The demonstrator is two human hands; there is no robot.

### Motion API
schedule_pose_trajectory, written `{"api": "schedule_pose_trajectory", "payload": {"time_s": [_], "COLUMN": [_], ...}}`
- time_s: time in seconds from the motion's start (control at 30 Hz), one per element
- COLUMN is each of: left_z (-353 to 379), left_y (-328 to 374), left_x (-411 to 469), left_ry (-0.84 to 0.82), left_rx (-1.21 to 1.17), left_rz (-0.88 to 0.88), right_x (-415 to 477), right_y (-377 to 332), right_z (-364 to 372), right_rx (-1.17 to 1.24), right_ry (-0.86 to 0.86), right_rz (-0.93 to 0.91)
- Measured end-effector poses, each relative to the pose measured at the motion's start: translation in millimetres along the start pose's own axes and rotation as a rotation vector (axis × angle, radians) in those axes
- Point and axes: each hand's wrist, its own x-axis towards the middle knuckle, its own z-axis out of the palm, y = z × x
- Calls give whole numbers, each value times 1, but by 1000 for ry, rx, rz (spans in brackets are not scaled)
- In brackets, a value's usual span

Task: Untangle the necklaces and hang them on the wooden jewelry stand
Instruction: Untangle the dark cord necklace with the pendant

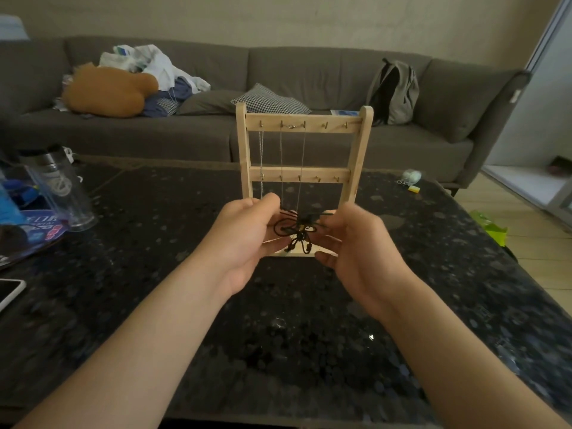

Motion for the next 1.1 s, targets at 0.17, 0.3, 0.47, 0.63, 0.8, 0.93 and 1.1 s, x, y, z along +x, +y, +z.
{"api": "schedule_pose_trajectory", "payload": {"time_s": [0.17,0.3,0.47,0.63,0.8,0.93,1.1], "left_z": [4,6,1,-1,3,5,4], "left_y": [3,3,5,1,-6,-11,-12], "left_x": [-7,-11,-12,-16,-15,-12,-8], "left_ry": [-51,-82,-211,-208,-96,-11,35], "left_rx": [6,79,188,527,675,740,791], "left_rz": [-12,22,68,226,370,496,565], "right_x": [-2,-5,-3,-2,-2,-2,-1], "right_y": [2,-1,-1,-4,-2,-3,-3], "right_z": [3,3,-1,-6,-7,-6,-7], "right_rx": [-164,-175,-131,-13,37,53,61], "right_ry": [-5,-5,-3,22,-11,-26,36], "right_rz": [-78,-110,-176,-121,-111,-145,-167]}}
